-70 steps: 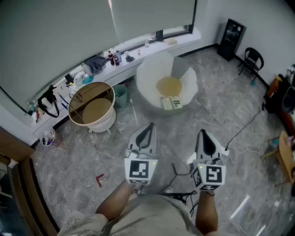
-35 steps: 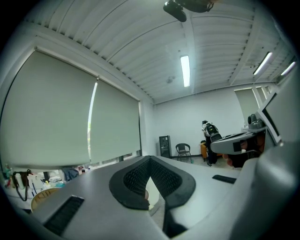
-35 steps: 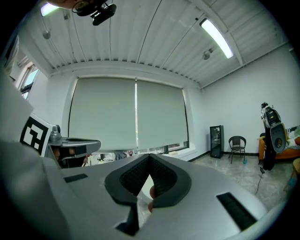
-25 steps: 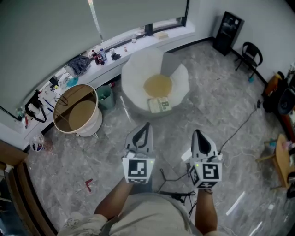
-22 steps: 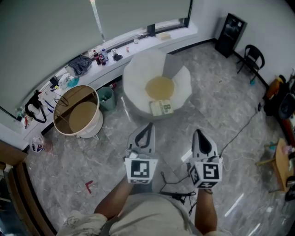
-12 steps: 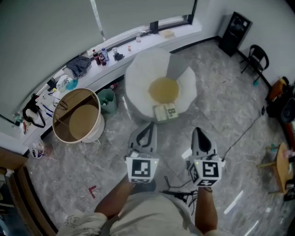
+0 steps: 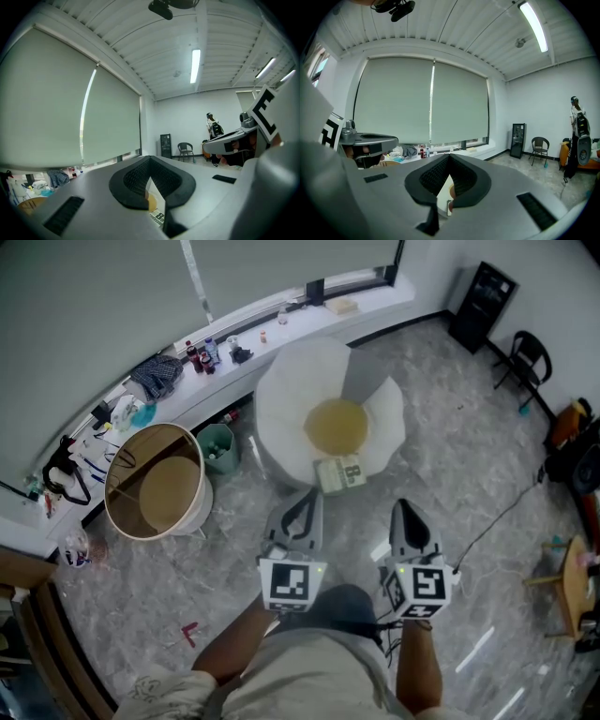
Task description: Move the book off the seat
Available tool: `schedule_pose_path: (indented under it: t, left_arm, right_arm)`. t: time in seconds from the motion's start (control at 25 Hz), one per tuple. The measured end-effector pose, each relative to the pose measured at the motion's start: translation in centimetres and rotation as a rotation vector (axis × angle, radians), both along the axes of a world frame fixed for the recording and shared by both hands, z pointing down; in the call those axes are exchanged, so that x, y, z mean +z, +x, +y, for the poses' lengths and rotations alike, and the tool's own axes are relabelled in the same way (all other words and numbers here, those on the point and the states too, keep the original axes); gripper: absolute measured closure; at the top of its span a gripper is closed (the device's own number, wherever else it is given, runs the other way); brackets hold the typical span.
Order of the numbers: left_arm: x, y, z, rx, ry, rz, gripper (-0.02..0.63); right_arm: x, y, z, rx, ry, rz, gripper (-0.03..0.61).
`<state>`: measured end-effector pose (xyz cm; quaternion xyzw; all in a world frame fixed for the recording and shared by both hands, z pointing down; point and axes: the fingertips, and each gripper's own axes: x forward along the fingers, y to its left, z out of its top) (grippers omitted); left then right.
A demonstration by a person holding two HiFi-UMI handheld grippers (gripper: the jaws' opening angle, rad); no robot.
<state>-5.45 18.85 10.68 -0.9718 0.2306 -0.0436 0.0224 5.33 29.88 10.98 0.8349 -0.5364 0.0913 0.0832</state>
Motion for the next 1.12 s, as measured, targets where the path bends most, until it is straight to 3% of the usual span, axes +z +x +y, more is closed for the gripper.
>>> schedule_pose_path:
  t: [0.28,0.52,0.8,1.12]
  left_arm:
    - [1.4,5.1,-2.5,-0.006,0.014,0.001,0.612]
    - [0.9,12.9,-5.3,-0.037,0.033,0.005,0.612]
    - [1.9,20.8,-8.3,-0.092,-0.018,-0.035,0.612]
    - [4.4,25.0,-10.9,-0.156,-0.055,-0.097,0.612]
  right_arm:
    - [1.4,6.3,-3.1,-0.007,0.012,0.014,0.575]
    - [1.0,14.4,-6.2,-0.029,0.039,-0.006,0.575]
    - [1.4,22.9,-9.4,-0.068,0.035,-0.047,0.575]
    - [4.5,28.2,-12.1,-0.109,-0.02,-0.097,0.577]
